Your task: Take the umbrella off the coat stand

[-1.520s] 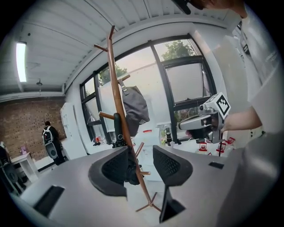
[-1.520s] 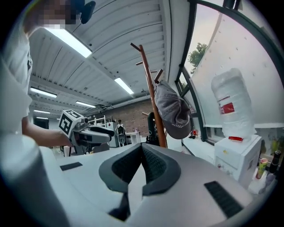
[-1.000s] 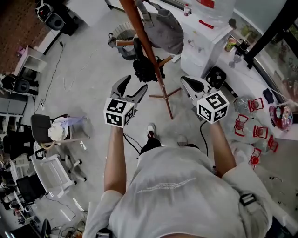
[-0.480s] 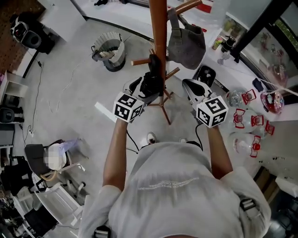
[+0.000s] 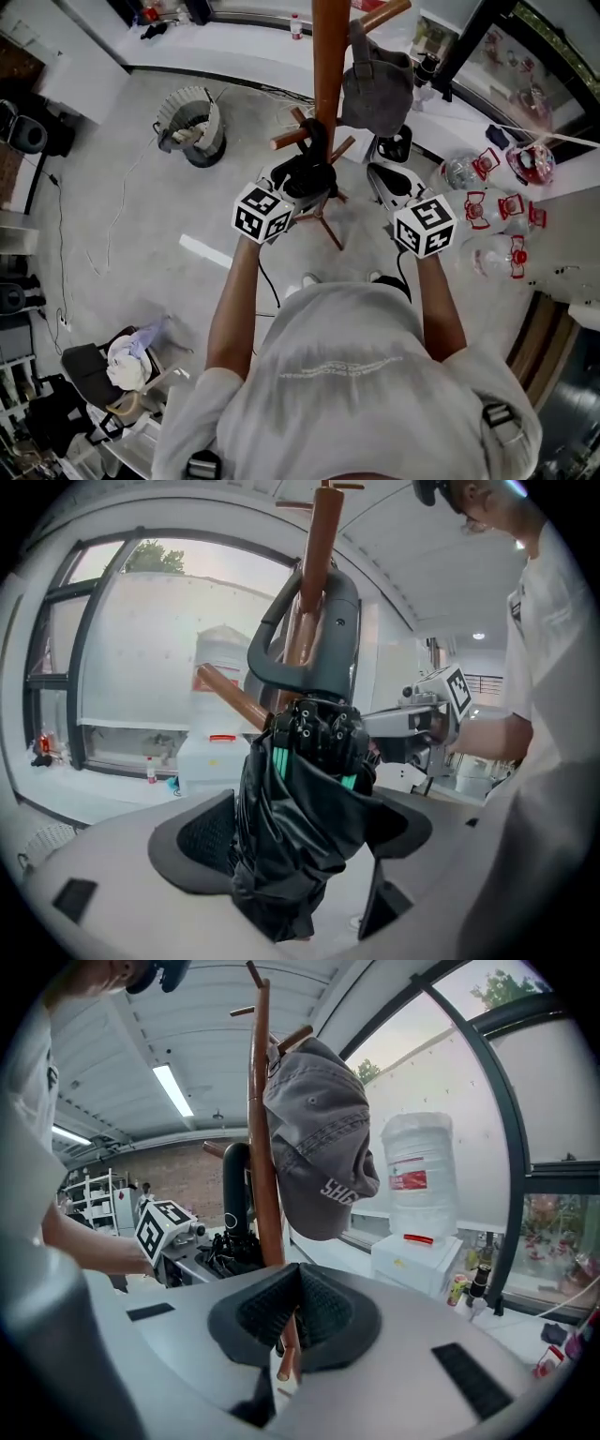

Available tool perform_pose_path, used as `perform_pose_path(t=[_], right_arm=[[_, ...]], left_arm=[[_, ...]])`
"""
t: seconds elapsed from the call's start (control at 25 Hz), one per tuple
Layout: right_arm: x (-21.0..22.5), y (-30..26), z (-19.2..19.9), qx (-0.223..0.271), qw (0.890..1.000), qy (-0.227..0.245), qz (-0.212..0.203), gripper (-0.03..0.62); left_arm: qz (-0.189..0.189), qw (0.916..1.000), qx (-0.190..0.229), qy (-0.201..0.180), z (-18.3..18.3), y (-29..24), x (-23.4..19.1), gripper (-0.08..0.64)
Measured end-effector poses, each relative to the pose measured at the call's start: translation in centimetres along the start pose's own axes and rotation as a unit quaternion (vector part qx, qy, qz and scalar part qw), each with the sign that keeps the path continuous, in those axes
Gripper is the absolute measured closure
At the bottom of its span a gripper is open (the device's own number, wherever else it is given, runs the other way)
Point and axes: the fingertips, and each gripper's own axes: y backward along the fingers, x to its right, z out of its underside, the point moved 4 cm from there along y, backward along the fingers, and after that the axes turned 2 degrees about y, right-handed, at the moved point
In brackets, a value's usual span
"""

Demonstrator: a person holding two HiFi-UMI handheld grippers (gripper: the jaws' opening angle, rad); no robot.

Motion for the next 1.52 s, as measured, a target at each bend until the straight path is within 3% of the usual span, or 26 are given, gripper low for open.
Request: perform_pose_path(t=[0.2,0.36,0.64,1.0,1.28,1.52], right_arm=[[0.0,0.6,0.4,-0.004,0.999,-0.009,0.043,0.568],[-0.1,1.2,0.4,-0.001,0.999,-0.006,0.049,0.568],[-1.2,2.3,-0.1,0.0,1.0,0.018,0.012,0.568],[-2.0,2.2,-2.5,0.019,0.998,0.049,-0.047,0.568],[-2.4,2.7,-4.8,0.038,0.99,0.083,-0.105,0.568],[-0.7,3.9,-6.2,0.052,0.987,0.095,-0.121,0.568]], left_arm=[[0.01,0.9997,0.021,0.009,0.1,-0.2,0.0,0.168],[-0.002,0.9997,0.024,0.009,0.2,0.1,-0.1,0.225],[-0.046,0.9986,0.015,0.023,0.5,2.4,0.9,0.269],[-0.101,0.9905,0.081,0.045,-2.8,6.6,1.8,0.272],[-0.186,0.9723,0.127,0.062,-5.1,11.3,3.2,0.27],[-0.282,0.939,0.168,0.102,-4.8,14.5,5.7,0.27]])
